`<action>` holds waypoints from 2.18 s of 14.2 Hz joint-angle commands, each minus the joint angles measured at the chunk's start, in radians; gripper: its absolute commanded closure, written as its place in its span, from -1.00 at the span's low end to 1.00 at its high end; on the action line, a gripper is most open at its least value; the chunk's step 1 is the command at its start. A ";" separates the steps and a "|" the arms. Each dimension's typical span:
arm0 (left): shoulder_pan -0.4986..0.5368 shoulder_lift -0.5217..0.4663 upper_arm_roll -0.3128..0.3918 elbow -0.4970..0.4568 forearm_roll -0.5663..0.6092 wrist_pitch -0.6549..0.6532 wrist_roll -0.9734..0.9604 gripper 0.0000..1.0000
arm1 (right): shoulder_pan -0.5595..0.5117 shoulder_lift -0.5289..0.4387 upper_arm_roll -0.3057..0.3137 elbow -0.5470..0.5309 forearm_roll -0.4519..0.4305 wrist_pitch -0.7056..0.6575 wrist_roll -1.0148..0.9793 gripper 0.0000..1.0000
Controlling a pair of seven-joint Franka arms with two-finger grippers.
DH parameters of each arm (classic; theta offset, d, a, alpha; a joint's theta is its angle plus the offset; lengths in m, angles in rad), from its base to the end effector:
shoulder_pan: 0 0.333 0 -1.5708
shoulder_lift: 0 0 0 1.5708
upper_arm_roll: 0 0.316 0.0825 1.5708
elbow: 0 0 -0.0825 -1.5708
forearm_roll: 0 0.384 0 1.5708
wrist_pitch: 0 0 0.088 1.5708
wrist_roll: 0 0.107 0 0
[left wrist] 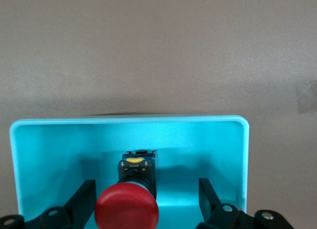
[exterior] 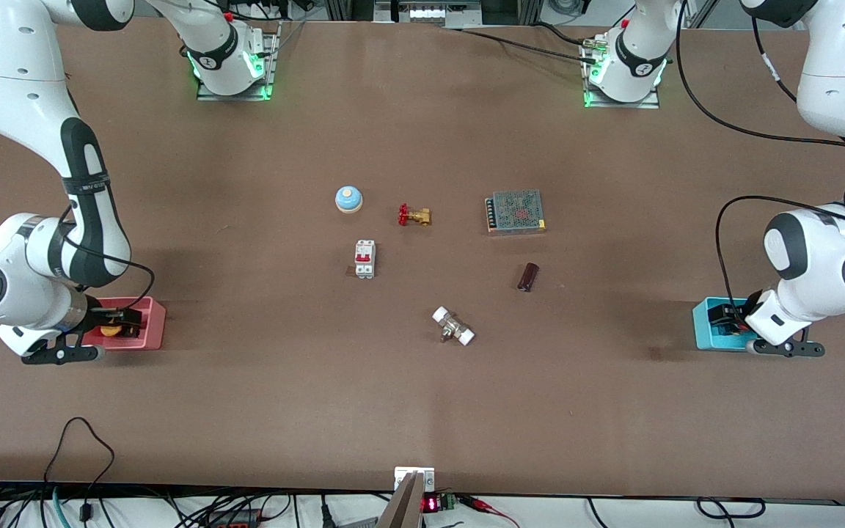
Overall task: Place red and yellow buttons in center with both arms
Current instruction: 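Close the right gripper on the yellow button while the left gripper grasps the red, then lift the yellow button with the right gripper while the left gripper lifts the red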
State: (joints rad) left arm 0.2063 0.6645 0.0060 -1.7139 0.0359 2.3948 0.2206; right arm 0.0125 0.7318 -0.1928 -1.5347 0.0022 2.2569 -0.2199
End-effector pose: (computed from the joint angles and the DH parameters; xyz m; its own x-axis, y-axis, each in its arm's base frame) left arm 0.6595 0.1421 0.2049 0.9993 -0.0359 0.0094 -0.0356 -0.9989 -0.0313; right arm 0.7003 -0.1062 0.2298 0.9960 0.0849 -0.0277 0.0877 -0.9885 0.1233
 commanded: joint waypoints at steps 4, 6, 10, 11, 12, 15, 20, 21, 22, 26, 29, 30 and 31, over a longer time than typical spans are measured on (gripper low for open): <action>0.011 0.000 -0.009 -0.001 -0.051 0.007 0.026 -0.35 | -0.014 0.024 0.010 0.044 0.024 -0.005 -0.027 -1.00; 0.011 0.006 -0.009 0.000 -0.053 0.009 0.026 -0.13 | -0.014 0.024 0.010 0.044 0.025 -0.005 -0.027 -0.73; 0.024 0.020 -0.009 0.004 -0.065 0.024 0.034 0.12 | -0.014 0.024 0.012 0.042 0.025 -0.007 -0.030 -0.31; 0.022 0.021 -0.009 0.004 -0.065 0.024 0.033 0.26 | -0.014 0.024 0.010 0.042 0.025 -0.007 -0.032 -0.22; 0.022 0.020 -0.009 0.005 -0.065 0.024 0.031 0.32 | -0.014 0.024 0.010 0.042 0.025 -0.007 -0.033 -0.06; 0.016 0.012 -0.008 0.031 -0.060 0.014 0.031 0.50 | -0.014 0.021 0.012 0.044 0.025 -0.013 -0.035 0.18; 0.013 -0.072 -0.011 0.049 -0.053 -0.086 0.068 0.67 | -0.014 0.015 0.012 0.044 0.024 -0.019 -0.035 0.42; 0.008 -0.088 -0.014 0.074 -0.053 -0.141 0.065 0.67 | -0.011 0.011 0.012 0.044 0.024 -0.023 -0.036 0.41; -0.011 -0.095 -0.012 0.103 -0.054 -0.195 0.062 0.67 | -0.009 0.006 0.012 0.045 0.021 -0.042 -0.036 0.41; -0.117 -0.158 -0.015 0.157 -0.053 -0.403 -0.057 0.67 | 0.003 -0.081 0.013 0.114 0.016 -0.264 -0.038 0.41; -0.227 -0.163 -0.024 0.137 -0.059 -0.439 -0.162 0.66 | 0.073 -0.101 0.013 0.238 0.019 -0.443 -0.024 0.41; -0.260 -0.164 -0.027 0.111 -0.059 -0.439 -0.215 0.66 | 0.105 -0.101 0.013 0.249 0.021 -0.453 -0.023 0.41; -0.304 -0.169 -0.027 0.082 -0.060 -0.439 -0.284 0.66 | 0.136 -0.100 0.013 0.249 0.027 -0.450 -0.006 0.42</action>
State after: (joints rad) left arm -0.0335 0.5079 -0.0295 -1.5775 -0.0036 1.9598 0.0271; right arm 0.0890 0.6148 -0.1743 -1.3138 0.0138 1.8313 -0.2390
